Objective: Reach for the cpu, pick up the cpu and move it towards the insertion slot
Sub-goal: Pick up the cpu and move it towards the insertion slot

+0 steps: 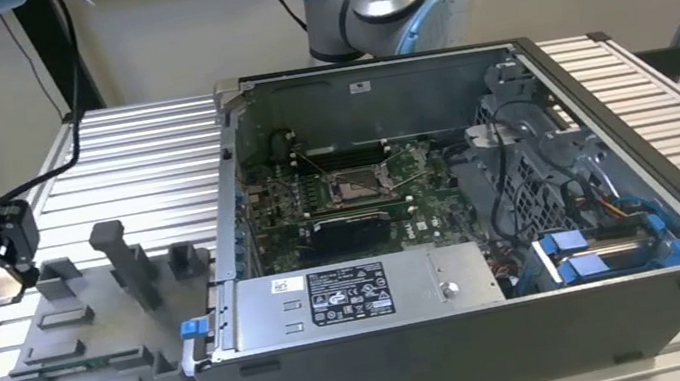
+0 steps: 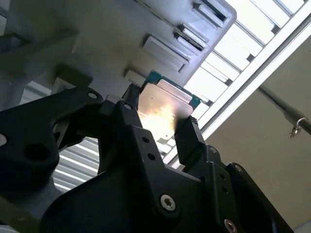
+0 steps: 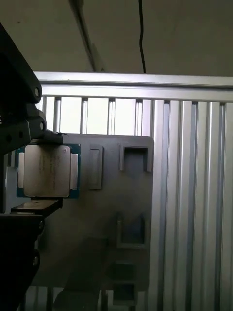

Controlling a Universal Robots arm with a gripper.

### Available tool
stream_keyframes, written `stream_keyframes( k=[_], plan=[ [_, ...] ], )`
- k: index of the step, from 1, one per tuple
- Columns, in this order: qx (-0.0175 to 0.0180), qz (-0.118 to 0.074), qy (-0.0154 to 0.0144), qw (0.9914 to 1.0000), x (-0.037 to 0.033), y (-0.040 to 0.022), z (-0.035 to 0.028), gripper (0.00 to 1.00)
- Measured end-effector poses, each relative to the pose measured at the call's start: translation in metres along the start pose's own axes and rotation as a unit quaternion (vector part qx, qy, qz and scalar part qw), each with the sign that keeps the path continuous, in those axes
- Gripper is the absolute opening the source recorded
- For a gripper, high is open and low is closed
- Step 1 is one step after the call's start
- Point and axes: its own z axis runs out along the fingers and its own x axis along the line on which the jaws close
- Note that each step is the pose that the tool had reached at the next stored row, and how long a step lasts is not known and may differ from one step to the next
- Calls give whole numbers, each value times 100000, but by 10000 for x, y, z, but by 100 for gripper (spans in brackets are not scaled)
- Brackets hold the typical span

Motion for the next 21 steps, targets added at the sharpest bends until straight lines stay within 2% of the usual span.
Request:
stream_keyframes(
  k=[11,21],
  plan=[
    [45,10,57,100000,3,12,-260,0],
    [164,5,87,100000,4,21,-462,0]
  ],
)
